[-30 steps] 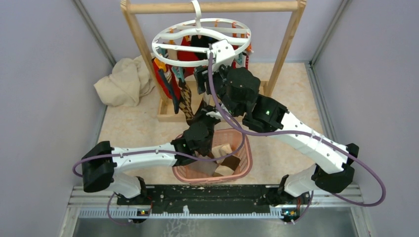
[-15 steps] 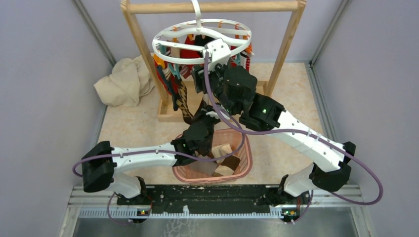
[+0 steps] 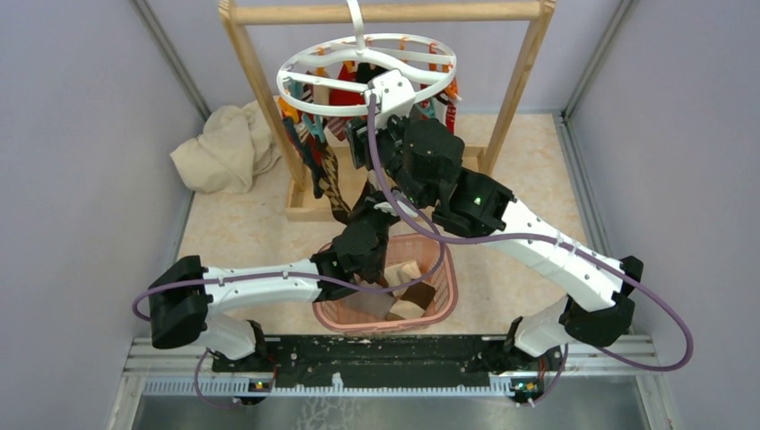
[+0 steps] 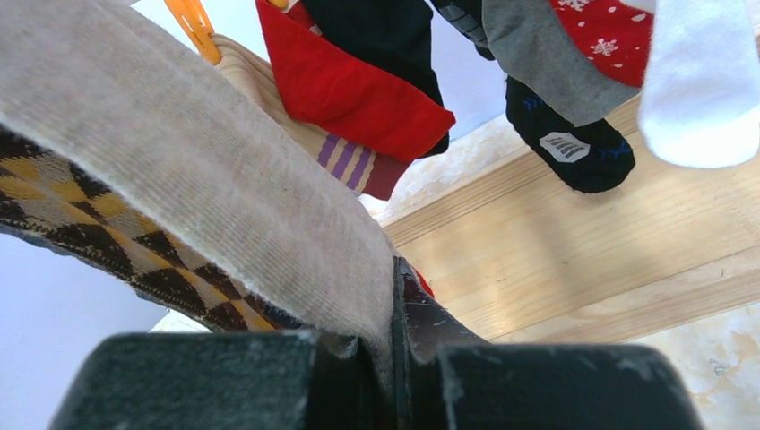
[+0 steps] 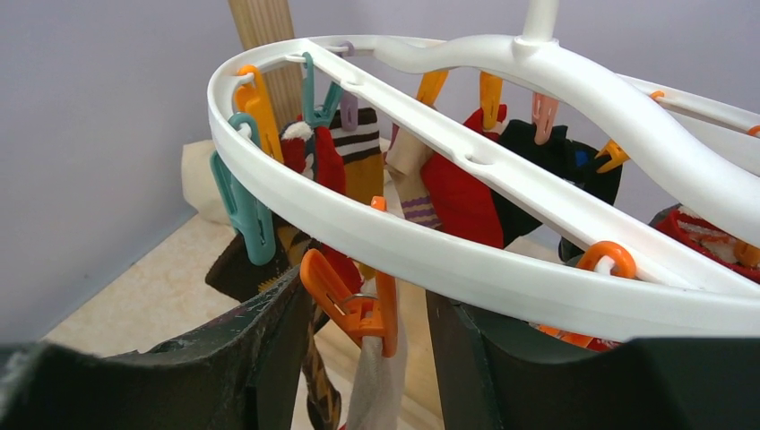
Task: Remove the socks clipped to the hanger
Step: Remove the sock from the hanger.
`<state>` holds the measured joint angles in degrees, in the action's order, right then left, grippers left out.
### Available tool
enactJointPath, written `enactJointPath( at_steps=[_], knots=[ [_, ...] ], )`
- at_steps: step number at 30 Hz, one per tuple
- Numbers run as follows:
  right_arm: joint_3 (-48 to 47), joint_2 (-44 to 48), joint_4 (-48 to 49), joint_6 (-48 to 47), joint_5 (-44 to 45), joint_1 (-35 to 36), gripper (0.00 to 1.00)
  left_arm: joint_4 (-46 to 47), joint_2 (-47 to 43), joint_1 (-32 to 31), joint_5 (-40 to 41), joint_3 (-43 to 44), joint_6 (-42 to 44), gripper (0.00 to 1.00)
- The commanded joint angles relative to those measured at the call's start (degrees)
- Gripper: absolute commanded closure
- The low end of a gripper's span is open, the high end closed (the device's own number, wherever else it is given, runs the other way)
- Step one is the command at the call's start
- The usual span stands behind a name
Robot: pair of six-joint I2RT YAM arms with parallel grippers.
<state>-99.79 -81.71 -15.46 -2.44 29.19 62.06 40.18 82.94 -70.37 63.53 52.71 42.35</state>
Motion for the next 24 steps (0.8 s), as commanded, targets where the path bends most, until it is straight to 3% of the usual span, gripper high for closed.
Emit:
enactJointPath(
  at_steps=[1,6,13,18,24],
  knots=[
    [-1.65,0.12,5.38,-0.61,-1.08,-0.88,0.50,1.39,0.14,-0.38,0.96,0.20,0.13,0.97],
    [-2.49,-0.64,4.72,0.06,-1.59,-0.98,0.50,-0.24,-1.38,-0.38,0.45,-0.81,-2.71,0.97],
    [-2.08,-0.38,5.35,0.20,-1.59,-0.97,0.38,-0.42,-0.50,-0.38,0.31,-0.59,-2.65,0.97],
    [-2.15,0.17,6.07,-0.07,-1.91,-0.98,0.39,-0.35,-0.10,-0.38,0.37,-0.33,-2.70,0.97],
    [-2.31,0.44,6.56,-0.38,-2.43,-0.96,0.46,-0.28,0.32,-0.38,0.37,-0.32,-2.74,0.97]
  ],
)
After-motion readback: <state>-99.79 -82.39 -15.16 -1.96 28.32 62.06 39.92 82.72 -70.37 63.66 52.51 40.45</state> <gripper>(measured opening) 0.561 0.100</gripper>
